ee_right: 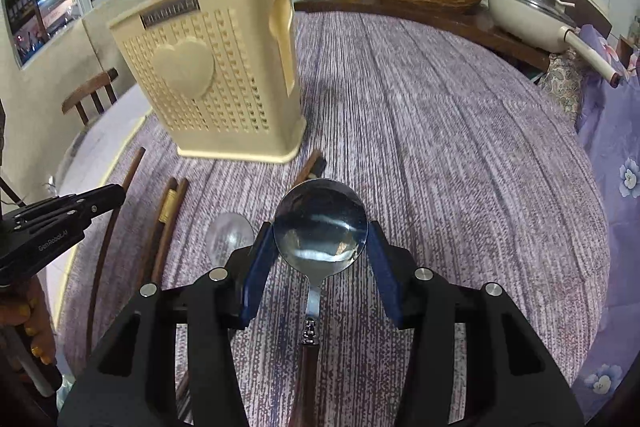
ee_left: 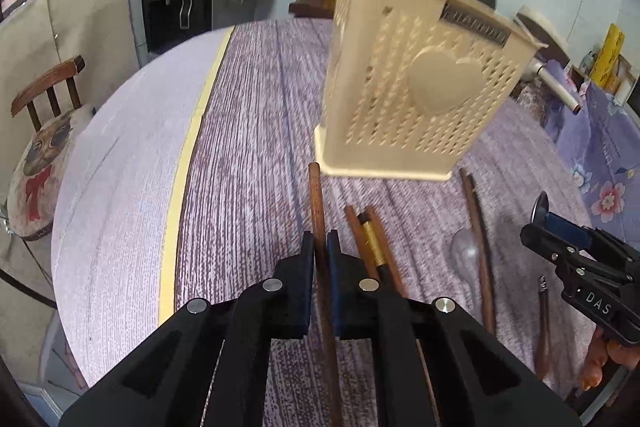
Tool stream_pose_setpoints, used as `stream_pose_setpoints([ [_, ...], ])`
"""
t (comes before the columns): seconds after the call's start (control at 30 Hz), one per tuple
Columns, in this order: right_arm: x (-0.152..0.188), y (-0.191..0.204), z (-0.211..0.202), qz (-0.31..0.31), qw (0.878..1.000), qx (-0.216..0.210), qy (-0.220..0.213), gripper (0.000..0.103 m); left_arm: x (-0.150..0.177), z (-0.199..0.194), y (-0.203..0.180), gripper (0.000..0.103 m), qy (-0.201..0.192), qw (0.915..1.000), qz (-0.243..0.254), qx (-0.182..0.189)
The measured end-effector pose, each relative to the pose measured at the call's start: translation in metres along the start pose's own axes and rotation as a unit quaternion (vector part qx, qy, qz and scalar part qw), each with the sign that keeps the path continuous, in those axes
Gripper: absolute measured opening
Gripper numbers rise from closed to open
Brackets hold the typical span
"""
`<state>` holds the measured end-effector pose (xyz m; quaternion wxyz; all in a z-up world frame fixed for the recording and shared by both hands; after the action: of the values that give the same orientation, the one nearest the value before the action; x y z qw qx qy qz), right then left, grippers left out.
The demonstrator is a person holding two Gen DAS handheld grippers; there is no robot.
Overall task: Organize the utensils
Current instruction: 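Carry the ladle spoon and chopstick over the cream holder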
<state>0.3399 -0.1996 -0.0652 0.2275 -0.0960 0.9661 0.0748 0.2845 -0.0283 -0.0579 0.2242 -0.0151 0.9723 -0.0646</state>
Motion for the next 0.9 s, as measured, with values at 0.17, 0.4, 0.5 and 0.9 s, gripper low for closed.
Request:
stream_pose_setpoints([
  [0.17, -0.003, 0.0, -0.035, 0.003, 0.999, -0.01, -0.035, 0.048, -0.01, -0.038, -0.009, 0.007, -0.049, 0.9987, 0.009, 0.013],
  [0.4, -0.002, 0.004, -0.077, -0.008, 0.997, -0.021, -0.068, 0.048, -0.021, -0.093, -0.017, 0.007, -0.119, 0.9924, 0.022, 0.022],
  [0.5, 0.0, 0.006, -0.089, -0.012, 0.997, -0.024, -0.077, 0.048, -0.025, -0.112, -0.017, 0.007, -0.147, 0.9887, 0.025, 0.017],
  [0.9, 0.006, 0.017, -0.109, -0.028, 0.995, -0.032, -0.087, 0.048, -0.023, -0.125, -0.01, 0.007, -0.171, 0.9848, 0.02, 0.019],
])
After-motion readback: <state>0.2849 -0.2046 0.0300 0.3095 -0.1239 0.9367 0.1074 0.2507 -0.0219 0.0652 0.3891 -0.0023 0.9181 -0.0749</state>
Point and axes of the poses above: each gripper's, at about its wrist camera, not at the fingertips, and z roughly the way its jaws point, y to its left, x to its underside, the point moved 6 cm from there along z, roughly the way its jaws point, and after that the axes turned 15 degrees about y, right-handed, at the moved point
